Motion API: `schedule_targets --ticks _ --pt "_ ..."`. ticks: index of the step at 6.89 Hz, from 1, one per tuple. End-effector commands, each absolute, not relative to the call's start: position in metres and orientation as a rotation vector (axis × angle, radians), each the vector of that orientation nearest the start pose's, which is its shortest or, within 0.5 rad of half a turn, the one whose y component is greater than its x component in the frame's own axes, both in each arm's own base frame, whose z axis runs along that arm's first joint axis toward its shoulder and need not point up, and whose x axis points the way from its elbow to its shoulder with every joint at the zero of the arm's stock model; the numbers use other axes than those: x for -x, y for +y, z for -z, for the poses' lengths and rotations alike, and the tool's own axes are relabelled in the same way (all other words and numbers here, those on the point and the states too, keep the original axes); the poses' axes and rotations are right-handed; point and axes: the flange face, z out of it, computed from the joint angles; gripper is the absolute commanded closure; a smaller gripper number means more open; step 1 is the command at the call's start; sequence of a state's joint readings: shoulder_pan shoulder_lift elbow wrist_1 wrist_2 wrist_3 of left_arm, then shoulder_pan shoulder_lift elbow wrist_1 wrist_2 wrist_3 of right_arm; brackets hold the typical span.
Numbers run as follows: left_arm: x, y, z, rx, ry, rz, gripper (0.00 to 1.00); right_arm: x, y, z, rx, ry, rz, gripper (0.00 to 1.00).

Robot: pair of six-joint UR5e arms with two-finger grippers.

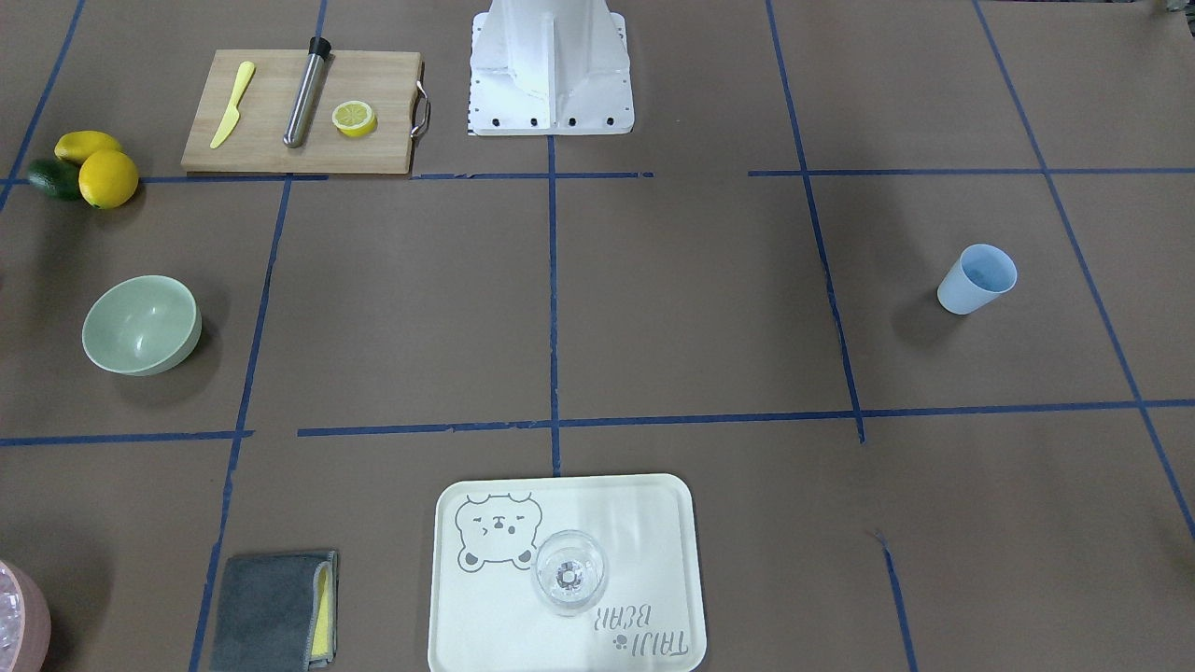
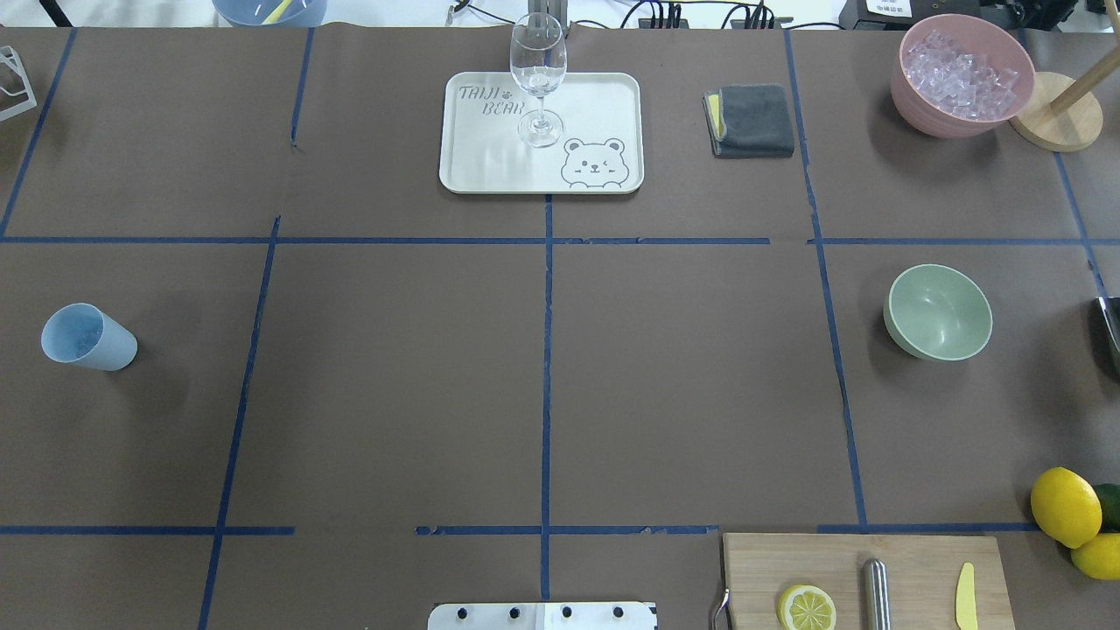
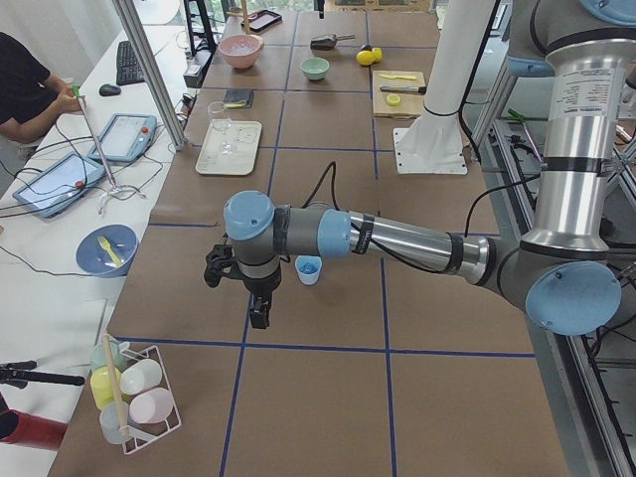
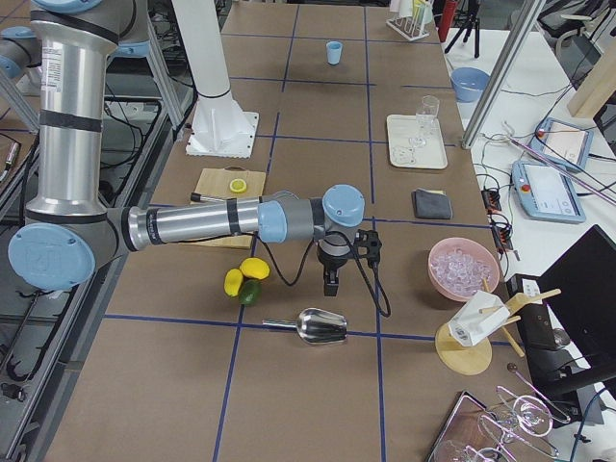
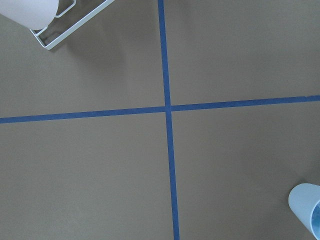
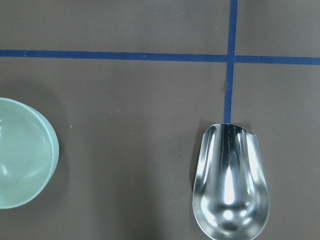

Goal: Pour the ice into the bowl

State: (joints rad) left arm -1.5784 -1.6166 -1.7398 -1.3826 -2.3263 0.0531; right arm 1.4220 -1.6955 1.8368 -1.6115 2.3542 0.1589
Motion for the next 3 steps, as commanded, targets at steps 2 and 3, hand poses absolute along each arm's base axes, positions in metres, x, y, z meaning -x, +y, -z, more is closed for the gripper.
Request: schedule_targets --ticks 2,3 --pt "0.0695 -0.4834 -0.5943 -0.155 0.745 -0.179 0.0 -0.0066 -0.4467 -0.5876 0.019 -0.795 0.005 0.0" --pt "0.0695 -0.4834 -0.5942 -0.156 0.745 -0.181 0.0 -0.006 -0.447 -0.5857 0.013 -0.803 0.007 0.0"
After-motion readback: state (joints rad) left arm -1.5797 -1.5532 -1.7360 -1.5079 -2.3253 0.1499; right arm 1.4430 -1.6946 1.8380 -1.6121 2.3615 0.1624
